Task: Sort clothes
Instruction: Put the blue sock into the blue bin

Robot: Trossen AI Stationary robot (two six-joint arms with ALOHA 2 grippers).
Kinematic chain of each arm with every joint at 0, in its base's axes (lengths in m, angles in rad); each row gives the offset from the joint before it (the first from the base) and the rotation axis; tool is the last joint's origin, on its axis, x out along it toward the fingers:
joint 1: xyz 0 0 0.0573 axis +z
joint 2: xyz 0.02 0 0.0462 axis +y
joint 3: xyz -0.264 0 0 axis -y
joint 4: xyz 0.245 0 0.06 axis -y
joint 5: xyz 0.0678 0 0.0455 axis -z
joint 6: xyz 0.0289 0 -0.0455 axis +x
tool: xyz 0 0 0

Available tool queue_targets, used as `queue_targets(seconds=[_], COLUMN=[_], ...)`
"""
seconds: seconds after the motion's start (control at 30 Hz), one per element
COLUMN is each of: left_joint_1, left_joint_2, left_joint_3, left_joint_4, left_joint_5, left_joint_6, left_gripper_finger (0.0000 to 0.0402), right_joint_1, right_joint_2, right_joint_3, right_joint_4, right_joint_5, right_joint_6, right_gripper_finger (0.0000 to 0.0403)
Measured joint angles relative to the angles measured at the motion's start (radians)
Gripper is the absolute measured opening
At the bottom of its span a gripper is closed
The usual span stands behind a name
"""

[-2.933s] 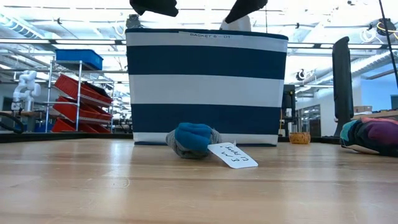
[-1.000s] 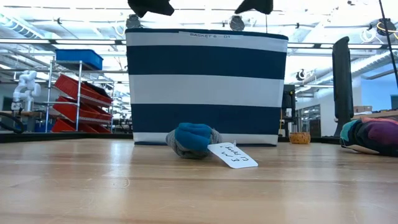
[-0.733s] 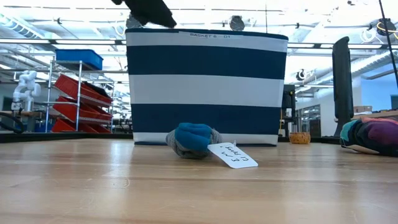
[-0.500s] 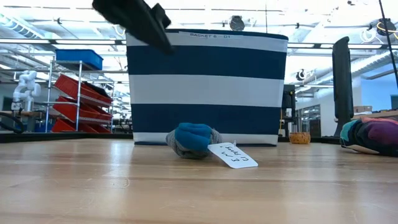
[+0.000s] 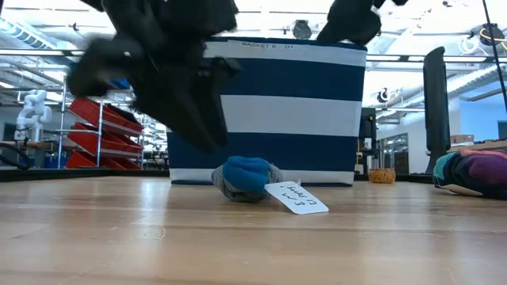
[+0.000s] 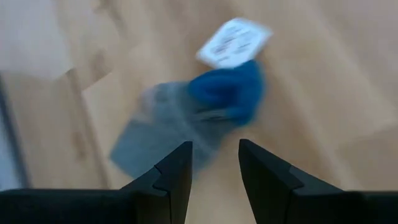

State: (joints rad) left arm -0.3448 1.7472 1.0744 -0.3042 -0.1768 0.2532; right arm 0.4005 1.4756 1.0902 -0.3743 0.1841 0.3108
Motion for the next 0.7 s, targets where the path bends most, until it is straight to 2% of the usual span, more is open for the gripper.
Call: queue_targets(seconds=[0.13, 0.2, 0.4, 0.7], left_joint_1=[0.001, 0.000, 0.002, 0.024], left_joint_2=[0.057, 0.081, 0.144, 0.193], left_joint_3=[0.000, 0.000, 0.000, 0.004], left_joint_4=[0.055, 0.078, 0.093, 0.127], left_joint_5=[-0.154, -0.193, -0.091, -0.084], left_joint_6=[0.088, 0.126, 0.146, 0.119], left_gripper_finger=[0.0141, 0.0141, 0.0141, 0.0134], right_joint_1=[-0.014, -0.023, -0.035, -0.035], right_joint_2=[0.000, 0.000, 0.000, 0.000], right_joint_3=[-0.095, -0.133, -0.180, -0.182], right_joint_4=[0.162, 0.211, 0.236, 0.284], right_joint_5=[0.001, 0.001, 0.000, 0.008], right_joint_6=[-0.011, -0.003, 0.018, 0.001], right_gripper_finger=[0.0208, 0.0208, 0.0208, 0.0208])
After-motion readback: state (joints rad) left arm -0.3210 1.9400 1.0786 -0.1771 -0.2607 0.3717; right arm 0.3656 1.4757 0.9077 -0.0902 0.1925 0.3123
